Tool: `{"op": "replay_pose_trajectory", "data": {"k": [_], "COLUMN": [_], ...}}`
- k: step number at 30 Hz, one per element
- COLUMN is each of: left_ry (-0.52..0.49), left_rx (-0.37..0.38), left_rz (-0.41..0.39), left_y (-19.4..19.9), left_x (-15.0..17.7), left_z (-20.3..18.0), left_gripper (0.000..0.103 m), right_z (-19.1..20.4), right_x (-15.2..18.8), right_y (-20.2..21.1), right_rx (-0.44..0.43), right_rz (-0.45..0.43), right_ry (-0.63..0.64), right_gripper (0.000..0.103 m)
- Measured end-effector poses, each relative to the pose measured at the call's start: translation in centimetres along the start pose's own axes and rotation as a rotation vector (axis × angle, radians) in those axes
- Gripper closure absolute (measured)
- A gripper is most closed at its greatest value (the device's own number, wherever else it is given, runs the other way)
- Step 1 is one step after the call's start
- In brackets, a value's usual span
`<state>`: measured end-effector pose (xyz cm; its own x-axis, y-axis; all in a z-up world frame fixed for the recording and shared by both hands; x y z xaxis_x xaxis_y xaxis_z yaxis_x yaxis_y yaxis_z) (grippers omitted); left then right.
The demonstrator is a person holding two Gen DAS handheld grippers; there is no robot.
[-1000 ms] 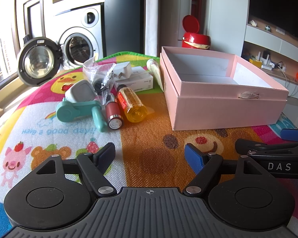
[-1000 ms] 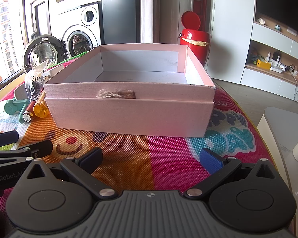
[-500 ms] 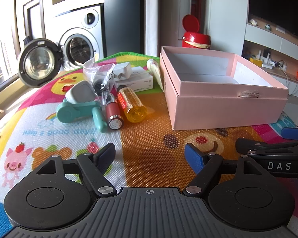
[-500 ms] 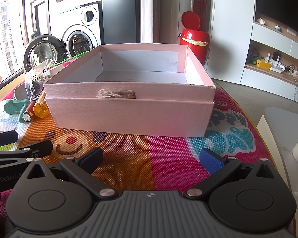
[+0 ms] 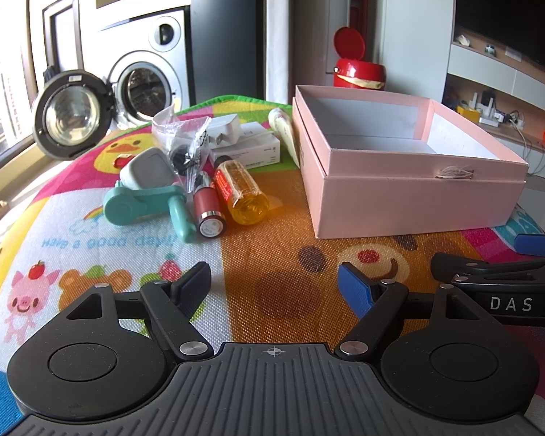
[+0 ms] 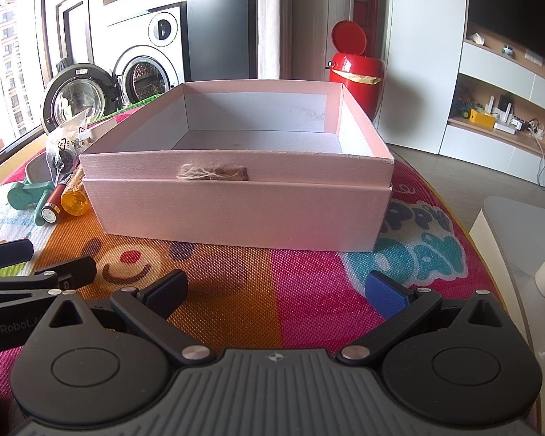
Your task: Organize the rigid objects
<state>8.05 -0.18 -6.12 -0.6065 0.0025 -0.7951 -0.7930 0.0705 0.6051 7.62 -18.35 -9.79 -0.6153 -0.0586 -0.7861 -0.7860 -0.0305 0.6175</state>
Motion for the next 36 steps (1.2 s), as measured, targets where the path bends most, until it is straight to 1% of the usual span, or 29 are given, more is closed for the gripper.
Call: {"op": "replay_pose_trajectory", "data": {"k": [19, 22, 24, 25, 28, 29, 31, 33, 34, 35, 36], "left_ry": [0.006, 0.020, 0.035, 0.046, 0.086, 0.092, 0.104, 0.124, 0.128, 0.130, 0.133], "left_rx": [0.002, 0.010, 0.026, 0.035, 0.042, 0.048, 0.070, 0.104, 0.111, 0.107, 0.102], "left_rz": [-0.001, -0.005, -0.011, -0.018, -0.061, -0.070, -0.080, -0.080, -0.073, -0.058, -0.042], "left_y": [0.4, 0.6, 0.9, 1.0, 1.7, 1.8, 1.6, 1.0, 0.5, -0.3, -0.9], "left_x": [-0.1, -0.2, -0.5, -0.8, -2.6, -3.5, -5.0, -6.6, -7.1, -7.6, -7.8], "left_z": [0.1, 0.4, 0.8, 1.1, 2.5, 2.9, 3.3, 3.4, 3.5, 3.6, 3.8], "left_gripper": [0.021, 0.024, 0.031, 0.032, 0.035, 0.035, 0.037, 0.043, 0.044, 0.048, 0.056], "right_z": [-0.2, -0.2, 0.0, 0.0, 0.0, -0.2, 0.0, 0.1, 0.1, 0.1, 0.0], "right_x": [0.0, 0.1, 0.0, 0.0, -0.4, -0.4, -0.3, -0.4, -0.4, -0.3, -0.2], "right_y": [0.1, 0.2, 0.0, 0.0, -0.2, -0.1, 0.0, -0.1, -0.1, 0.0, 0.0], "right_rx": [-0.001, -0.004, -0.010, -0.020, -0.058, -0.061, -0.048, -0.047, -0.046, -0.045, -0.046], "right_rz": [0.000, 0.000, 0.006, 0.017, 0.084, 0.089, 0.090, 0.093, 0.092, 0.088, 0.086], "right_ry": [-0.001, -0.005, 0.001, 0.012, 0.050, 0.034, 0.058, 0.051, 0.051, 0.049, 0.047], "right_gripper": [0.000, 0.000, 0.000, 0.000, 0.000, 0.000, 0.000, 0.000, 0.000, 0.000, 0.000]}}
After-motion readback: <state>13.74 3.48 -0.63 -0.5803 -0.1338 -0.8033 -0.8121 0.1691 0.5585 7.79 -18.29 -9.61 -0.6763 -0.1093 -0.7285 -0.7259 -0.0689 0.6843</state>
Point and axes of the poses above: each gripper's, at about its wrist camera, not at the fingertips, and y roughly against the way its jaws point, z to its left, x to its underside, the point moved 10 cm from there along -y, roughly the way its jaws point, and after that the axes turned 4 degrees about x, right-handed, at the moved point
